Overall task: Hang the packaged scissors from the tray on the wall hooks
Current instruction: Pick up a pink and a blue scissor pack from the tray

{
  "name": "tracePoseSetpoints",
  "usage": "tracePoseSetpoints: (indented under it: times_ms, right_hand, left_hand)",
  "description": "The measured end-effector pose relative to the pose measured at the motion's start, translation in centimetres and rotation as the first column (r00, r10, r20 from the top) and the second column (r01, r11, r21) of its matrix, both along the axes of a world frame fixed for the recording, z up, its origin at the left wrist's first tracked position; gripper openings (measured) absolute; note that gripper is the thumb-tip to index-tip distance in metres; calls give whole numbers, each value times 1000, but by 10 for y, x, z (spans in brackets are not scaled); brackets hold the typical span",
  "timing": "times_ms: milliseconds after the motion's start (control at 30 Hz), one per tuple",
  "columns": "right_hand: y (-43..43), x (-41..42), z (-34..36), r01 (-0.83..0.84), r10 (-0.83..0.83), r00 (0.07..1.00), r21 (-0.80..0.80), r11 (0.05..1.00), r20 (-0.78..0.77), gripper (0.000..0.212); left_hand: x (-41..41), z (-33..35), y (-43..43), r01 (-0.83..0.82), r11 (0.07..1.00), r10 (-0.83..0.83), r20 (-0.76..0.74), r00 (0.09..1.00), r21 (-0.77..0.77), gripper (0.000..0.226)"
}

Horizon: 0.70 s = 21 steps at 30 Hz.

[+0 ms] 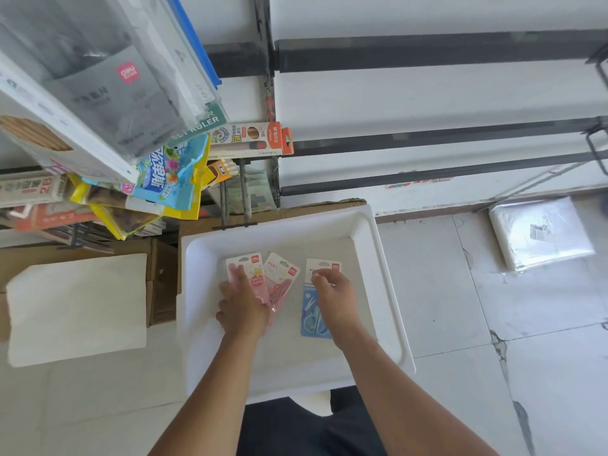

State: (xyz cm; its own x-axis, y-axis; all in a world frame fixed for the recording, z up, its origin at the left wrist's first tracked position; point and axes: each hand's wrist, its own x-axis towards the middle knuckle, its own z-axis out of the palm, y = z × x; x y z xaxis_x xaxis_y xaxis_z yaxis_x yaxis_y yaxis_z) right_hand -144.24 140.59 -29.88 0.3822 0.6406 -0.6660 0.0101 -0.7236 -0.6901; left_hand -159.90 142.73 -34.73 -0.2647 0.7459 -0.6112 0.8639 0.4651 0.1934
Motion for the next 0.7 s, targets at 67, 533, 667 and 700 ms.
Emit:
tracePoseSetpoints:
  times_ms: [67, 533, 667, 700]
  right_hand:
    - [-1, 2, -4, -15, 17, 998, -43, 999, 57, 22]
    - [-6, -8, -22, -160, 304, 890, -392, 906, 339, 110]
    - [-6, -17, -32, -130, 335, 857, -466, 875, 392, 108]
    - [-5, -19, -34, -126, 348, 845, -481, 868, 406, 99]
  left_hand:
    - [3, 4, 3, -39, 999, 39, 13, 999, 23, 105]
    - [-13, 72, -9, -553, 827, 471, 660, 586, -98, 28]
    - [-23, 89, -10, -489, 867, 386, 753, 533, -98, 24]
    - [-25, 91, -9, -474, 876, 366, 765, 531, -90, 23]
